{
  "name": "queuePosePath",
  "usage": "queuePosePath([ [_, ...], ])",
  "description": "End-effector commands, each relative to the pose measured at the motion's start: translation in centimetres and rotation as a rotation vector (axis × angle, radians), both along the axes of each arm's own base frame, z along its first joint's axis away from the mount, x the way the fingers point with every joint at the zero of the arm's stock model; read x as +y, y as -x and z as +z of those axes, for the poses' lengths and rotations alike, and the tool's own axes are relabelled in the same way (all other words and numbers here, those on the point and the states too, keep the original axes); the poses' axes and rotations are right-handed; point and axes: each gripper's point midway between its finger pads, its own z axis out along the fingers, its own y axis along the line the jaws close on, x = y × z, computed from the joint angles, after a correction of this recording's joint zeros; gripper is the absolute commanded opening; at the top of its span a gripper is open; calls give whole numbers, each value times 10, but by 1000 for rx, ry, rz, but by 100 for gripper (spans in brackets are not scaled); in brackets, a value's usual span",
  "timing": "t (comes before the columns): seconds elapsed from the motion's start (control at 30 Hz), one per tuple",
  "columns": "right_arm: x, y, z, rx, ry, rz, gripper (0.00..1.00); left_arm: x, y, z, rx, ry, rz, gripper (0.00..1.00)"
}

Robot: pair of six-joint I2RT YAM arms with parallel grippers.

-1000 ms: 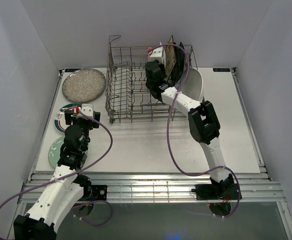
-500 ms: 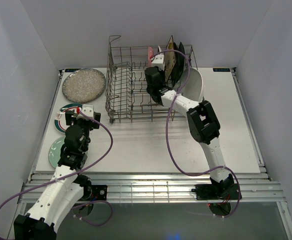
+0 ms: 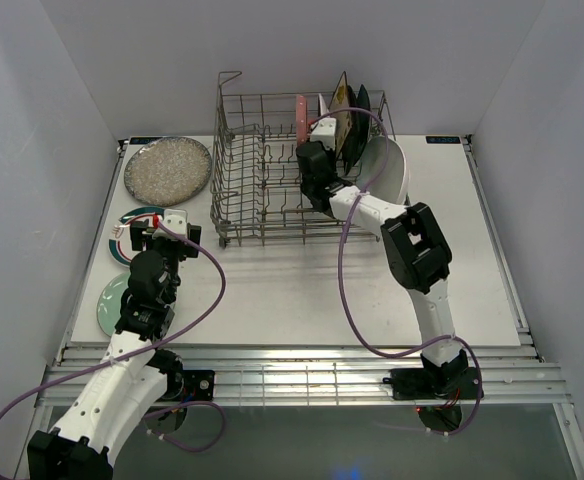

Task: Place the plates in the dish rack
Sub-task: Insert the plate into the dish rack.

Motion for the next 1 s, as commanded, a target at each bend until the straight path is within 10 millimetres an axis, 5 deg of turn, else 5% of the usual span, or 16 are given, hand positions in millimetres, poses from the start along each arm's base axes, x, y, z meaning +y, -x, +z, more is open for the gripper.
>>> queuePosePath([
  [0.0, -10, 8, 50, -71, -60, -31, 35, 0, 1, 5, -20, 6, -6, 98],
  [0.33, -14, 32, 94, -112, -138, 24, 41, 0, 1, 5, -18, 7, -6, 98],
  [0.53, -14, 57, 125, -131, -189, 112, 53, 0, 0, 5, -17, 8, -5, 98],
  [0.77, -12, 95, 129, -83, -256, 236, 55, 0, -1, 1, -5, 2, -5, 98],
  [0.8, -11, 103, 113, -51, -249, 266, 59, 0, -1, 1, -3, 1, -5, 98],
  [0.83, -15, 111, 123, -75, -275, 277, 61, 0, -1, 0, -1, 2, -3, 98],
  [0.97, -19, 141, 110, -52, -313, 346, 62, 0, -3, -3, 12, -6, 0, 98],
])
